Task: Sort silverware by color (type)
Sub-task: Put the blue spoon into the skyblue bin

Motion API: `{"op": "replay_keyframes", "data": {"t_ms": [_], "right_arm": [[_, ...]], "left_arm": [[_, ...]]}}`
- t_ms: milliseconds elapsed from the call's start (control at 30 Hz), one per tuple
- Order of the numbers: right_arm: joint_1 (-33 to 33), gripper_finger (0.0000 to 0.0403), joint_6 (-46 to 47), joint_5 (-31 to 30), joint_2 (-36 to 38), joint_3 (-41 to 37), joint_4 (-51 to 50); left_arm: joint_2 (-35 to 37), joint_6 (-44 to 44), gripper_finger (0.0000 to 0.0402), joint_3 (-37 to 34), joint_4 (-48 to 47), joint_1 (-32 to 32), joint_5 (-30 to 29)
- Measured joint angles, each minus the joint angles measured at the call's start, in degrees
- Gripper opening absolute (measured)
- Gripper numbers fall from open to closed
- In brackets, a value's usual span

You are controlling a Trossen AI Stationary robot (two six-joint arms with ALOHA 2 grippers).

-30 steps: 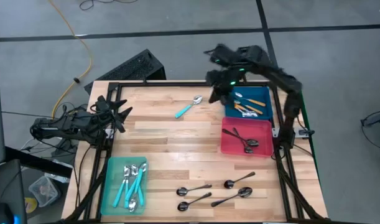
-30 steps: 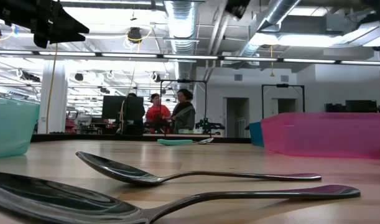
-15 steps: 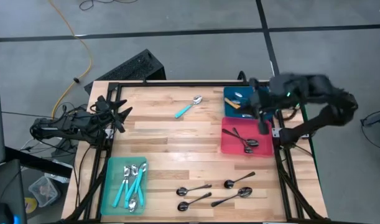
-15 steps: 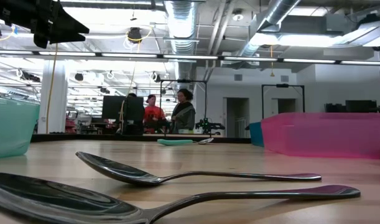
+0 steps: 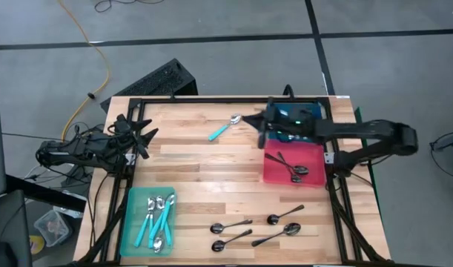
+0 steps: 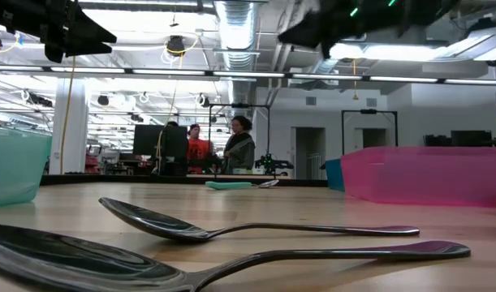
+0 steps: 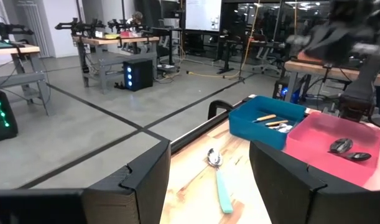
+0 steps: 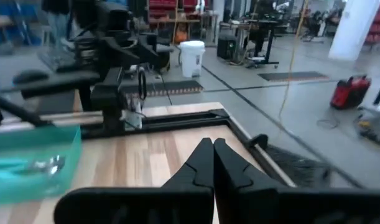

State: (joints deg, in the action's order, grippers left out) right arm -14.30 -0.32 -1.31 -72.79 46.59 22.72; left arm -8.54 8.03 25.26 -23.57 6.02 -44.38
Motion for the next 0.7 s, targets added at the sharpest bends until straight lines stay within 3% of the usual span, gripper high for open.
{"op": "replay_keyframes", "data": {"t_ms": [133, 233, 500, 700], "right_arm": [[-4.0, 0.0016, 3.8, -0.3, -11.7, 1.6, 6.5], [-7.0, 0.0016, 5.8, -2.7, -19.2, 6.7, 5.3], [-12.4, 0.0016, 11.4, -15.0, -30.1, 19.3, -18.7], [-12.8, 0.0016, 17.9, -16.7, -35.4, 22.3, -27.4]], "left_arm": [[0.0, 0.0, 0.0206, 0.0, 0.1, 0.0, -0.9], [0.0, 0.0, 0.0206, 0.0, 0.1, 0.0, -1.1], [0.0, 0.0, 0.0206, 0.0, 0.1, 0.0, -1.1], [0.0, -0.2, 0.0206, 0.0, 0.1, 0.0, -1.1]]}}
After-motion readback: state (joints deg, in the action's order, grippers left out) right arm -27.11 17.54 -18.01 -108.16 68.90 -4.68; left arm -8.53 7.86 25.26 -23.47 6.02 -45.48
